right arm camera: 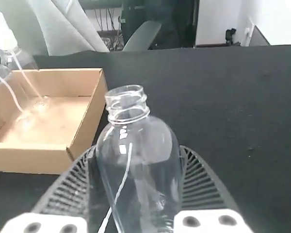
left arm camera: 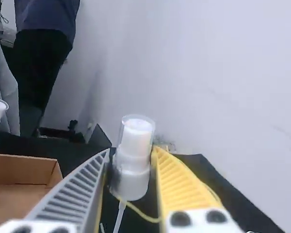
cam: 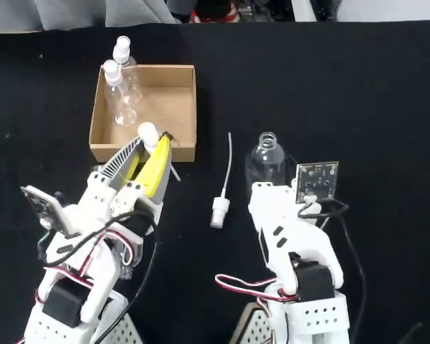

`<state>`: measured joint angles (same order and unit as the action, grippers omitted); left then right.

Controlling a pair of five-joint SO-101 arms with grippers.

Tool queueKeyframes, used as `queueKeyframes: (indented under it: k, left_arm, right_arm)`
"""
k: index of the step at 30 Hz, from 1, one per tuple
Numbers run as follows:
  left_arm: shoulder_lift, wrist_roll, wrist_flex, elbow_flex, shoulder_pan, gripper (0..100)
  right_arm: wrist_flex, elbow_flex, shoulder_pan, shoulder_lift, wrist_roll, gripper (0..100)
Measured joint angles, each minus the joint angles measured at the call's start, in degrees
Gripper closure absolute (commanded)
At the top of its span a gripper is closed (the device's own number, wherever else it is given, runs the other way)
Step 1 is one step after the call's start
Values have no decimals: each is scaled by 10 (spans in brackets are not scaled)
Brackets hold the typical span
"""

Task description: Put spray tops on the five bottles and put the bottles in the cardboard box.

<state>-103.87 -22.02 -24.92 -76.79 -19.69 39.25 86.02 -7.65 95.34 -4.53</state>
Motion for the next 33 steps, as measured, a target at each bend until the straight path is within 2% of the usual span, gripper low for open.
queueKeyframes:
  k: [3,11,16,20,28,33]
  left_arm:
    - [0,-44,0,0,1,972]
    - [0,-140,0,0,63,971]
    - [0,-212,3,0,103,971]
    - [-5,-248,50,-21,132,971]
    - [0,-296,209,-115,158,972]
    - [0,-313,236,-126,158,972]
  right_arm:
    - [0,0,-4,0,0,924]
    - [0,0,-29,0,0,924]
    - [-10,24,-58,0,50,927]
    - [-40,45,-68,0,69,927]
    - [-50,45,-70,0,84,928]
    - [-50,47,-96,0,113,928]
